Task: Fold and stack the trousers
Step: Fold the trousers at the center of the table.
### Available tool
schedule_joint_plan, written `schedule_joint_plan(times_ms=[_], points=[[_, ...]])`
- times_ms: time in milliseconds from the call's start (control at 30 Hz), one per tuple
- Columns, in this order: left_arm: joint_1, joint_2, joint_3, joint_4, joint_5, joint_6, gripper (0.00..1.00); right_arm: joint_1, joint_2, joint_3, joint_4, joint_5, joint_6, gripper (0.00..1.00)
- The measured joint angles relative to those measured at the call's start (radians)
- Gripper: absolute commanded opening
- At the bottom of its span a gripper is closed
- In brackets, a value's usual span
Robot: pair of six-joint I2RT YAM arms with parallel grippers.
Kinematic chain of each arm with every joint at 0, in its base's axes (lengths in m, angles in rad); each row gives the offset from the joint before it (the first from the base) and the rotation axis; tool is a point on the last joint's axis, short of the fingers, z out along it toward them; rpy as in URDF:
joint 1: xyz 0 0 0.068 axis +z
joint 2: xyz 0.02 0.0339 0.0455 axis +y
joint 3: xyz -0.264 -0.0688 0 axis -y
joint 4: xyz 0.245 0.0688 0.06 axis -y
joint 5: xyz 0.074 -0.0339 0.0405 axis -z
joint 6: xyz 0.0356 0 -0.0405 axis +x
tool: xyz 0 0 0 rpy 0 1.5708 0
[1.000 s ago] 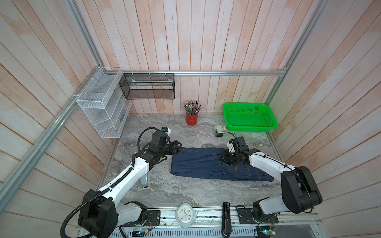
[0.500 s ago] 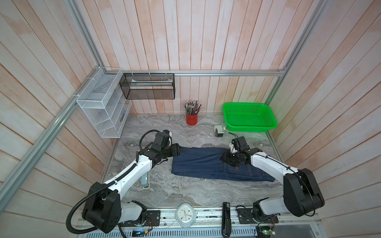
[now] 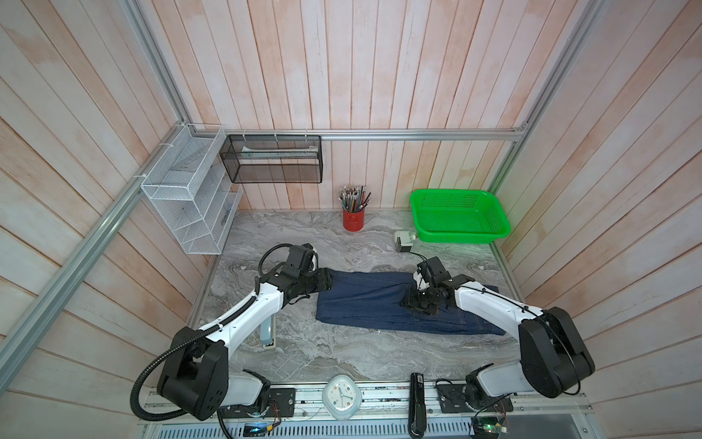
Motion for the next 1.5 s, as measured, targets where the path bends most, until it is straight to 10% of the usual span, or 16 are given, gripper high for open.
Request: schedule_joint_plan(times_ms=[400, 700, 1133, 1300, 1500], points=[[0.003, 0.000, 0.000, -0.005, 0.001, 0.000, 0.67, 0.001, 0.002, -0.042, -0.022, 0.010, 0.014, 0.41], [0.005, 0.000, 0.000, -0.005, 0.004, 0.001, 0.66, 0.020, 0.030, -0.042, 0.039, -0.018, 0.033, 0.00], [0.011, 0.003, 0.000, -0.005, 0.007, 0.000, 0.66, 0.052, -0.196, -0.129, -0.051, -0.009, 0.131, 0.00], [0.012, 0.051, 0.000, -0.002, 0.027, -0.004, 0.67, 0.066, -0.143, -0.178, -0.058, -0.009, 0.163, 0.35], [0.013, 0.084, -0.020, 0.026, 0.058, -0.009, 0.68, 0.066, -0.141, -0.126, -0.090, 0.009, 0.148, 0.45]])
